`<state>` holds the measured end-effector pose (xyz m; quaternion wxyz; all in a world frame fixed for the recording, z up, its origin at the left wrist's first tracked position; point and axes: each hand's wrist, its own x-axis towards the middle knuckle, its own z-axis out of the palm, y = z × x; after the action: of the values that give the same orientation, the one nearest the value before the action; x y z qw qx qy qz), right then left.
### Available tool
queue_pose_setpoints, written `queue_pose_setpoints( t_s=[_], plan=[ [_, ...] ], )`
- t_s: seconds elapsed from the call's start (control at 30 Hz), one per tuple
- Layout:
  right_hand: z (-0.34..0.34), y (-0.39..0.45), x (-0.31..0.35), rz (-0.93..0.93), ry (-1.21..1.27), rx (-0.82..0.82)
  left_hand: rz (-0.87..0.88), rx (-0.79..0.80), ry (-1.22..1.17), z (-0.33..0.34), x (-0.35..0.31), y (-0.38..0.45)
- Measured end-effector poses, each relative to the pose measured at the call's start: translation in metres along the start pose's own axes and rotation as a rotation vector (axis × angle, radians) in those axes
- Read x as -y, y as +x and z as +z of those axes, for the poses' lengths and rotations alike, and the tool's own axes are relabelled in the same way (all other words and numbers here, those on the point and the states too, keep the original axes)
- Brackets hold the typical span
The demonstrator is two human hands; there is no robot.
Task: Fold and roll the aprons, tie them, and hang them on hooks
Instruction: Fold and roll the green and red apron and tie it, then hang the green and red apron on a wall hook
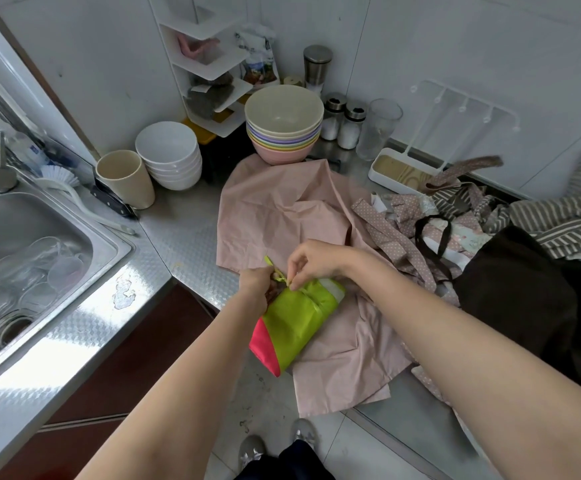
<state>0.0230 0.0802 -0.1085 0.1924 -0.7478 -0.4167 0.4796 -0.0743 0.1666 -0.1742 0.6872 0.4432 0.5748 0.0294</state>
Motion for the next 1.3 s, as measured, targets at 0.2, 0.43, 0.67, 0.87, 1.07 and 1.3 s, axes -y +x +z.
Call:
queue_pose_setpoints(
  t_s=[0.2,0.43,0.67,0.87,1.07,1.3],
  plan=[
    [0.019,0.012,0.0,0.108,0.061,-0.291,0.03,0.166,-0.114,-0.006,-0.01,-0.013],
    [0.028,0.014,0.009,0.171,-0.018,-0.377,0.16,0.268,0.058,-0.019,-0.017,-0.022],
    [0.024,0.003,0.004,0.243,0.407,-0.466,0.095,0.629,0.587,-0.037,-0.013,-0.037],
    [0.0,-0.039,0.023,0.231,0.463,-0.468,0.644,0.483,1.279,-0.011,-0.032,-0.058],
    [-0.033,-0.106,0.056,0.155,0.475,-0.472,1.033,0.525,1.459,0.023,-0.08,-0.102],
    [-0.08,-0.215,0.064,0.09,0.418,-0.991,1.282,0.693,1.461,0.082,-0.123,-0.185]
  ],
)
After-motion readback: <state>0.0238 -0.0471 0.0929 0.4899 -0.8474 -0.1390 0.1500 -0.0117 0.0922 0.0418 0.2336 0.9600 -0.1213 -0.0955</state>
